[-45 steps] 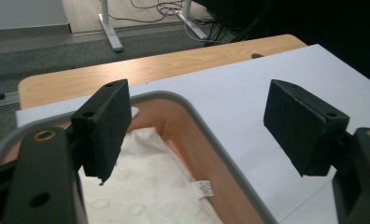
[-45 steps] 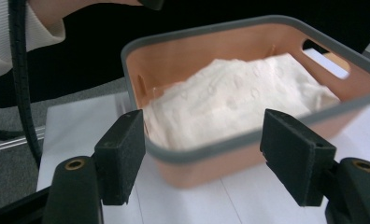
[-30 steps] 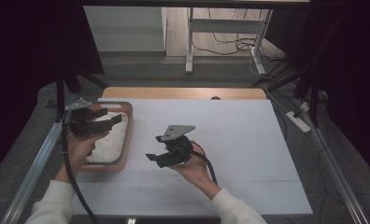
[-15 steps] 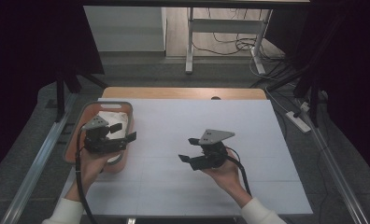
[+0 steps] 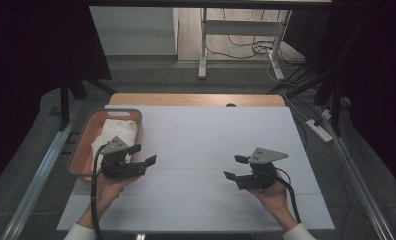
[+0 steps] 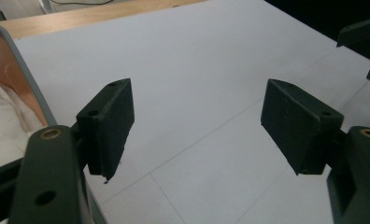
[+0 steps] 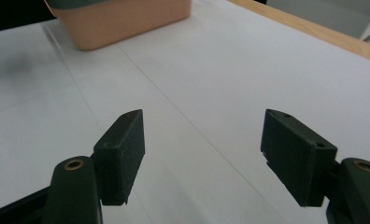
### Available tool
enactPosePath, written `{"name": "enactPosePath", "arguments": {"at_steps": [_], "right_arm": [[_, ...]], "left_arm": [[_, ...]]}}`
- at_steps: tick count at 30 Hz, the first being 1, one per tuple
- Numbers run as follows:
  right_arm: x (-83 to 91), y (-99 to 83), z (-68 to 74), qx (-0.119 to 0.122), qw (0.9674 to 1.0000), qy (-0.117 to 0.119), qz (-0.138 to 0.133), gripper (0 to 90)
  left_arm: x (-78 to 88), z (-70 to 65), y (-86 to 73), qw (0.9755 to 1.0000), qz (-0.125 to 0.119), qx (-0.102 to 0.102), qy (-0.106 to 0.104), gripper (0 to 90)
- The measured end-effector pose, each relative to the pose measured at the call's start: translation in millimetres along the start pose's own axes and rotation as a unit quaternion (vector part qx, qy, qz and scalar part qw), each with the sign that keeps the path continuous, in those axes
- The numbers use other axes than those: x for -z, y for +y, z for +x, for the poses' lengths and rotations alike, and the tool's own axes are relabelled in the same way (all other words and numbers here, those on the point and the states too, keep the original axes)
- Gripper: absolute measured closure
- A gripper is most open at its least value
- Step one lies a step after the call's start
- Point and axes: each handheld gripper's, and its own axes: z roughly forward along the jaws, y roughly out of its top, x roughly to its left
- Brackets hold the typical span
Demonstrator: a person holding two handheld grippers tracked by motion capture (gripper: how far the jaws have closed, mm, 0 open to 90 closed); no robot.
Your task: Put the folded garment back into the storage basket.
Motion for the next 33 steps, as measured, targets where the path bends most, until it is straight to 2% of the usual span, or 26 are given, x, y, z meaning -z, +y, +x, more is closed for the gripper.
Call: {"name": "enactPosePath", "arguments": {"at_steps": [6, 9, 12, 16, 23, 27, 33], "right_arm": [[16.8, -24.8, -13.7, -0.016, 0.9996, -0.018, 0.011, 30.8], [20.6, -30.6, -16.7, -0.02, 0.9994, -0.023, 0.014, 30.8], [26.0, -38.9, -22.3, -0.029, 0.9991, -0.028, 0.015, 30.7], [29.2, -41.8, -24.0, -0.03, 0.9989, -0.032, 0.017, 30.7], [42.3, -46.5, -28.4, -0.029, 0.9985, -0.043, 0.014, 30.4], [46.3, -48.4, -31.0, -0.027, 0.998, -0.054, 0.017, 30.3], [49.8, -49.2, -33.9, -0.032, 0.9979, -0.054, 0.014, 30.4]], "left_arm": [[5.7, -2.2, -16.0, 0.9999, 0.007, 0.01, -0.005, 26.1], [7.8, -3.0, -21.0, 0.9999, 0.008, 0.014, -0.005, 26.1], [12.4, -6.8, -30.0, 0.9999, 0.007, 0.014, 0.002, 26.1], [16.9, -8.9, -35.9, 0.9998, -0.001, 0.017, 0.008, 26.2], [22.5, -11.7, -47.4, 0.9999, 0.006, 0.011, 0.003, 26.1], [22.4, -10.7, -49.4, 0.9999, 0.007, 0.015, 0.004, 26.0], [23.2, -9.3, -50.8, 0.9998, 0.007, 0.018, 0.007, 26.0]]}}
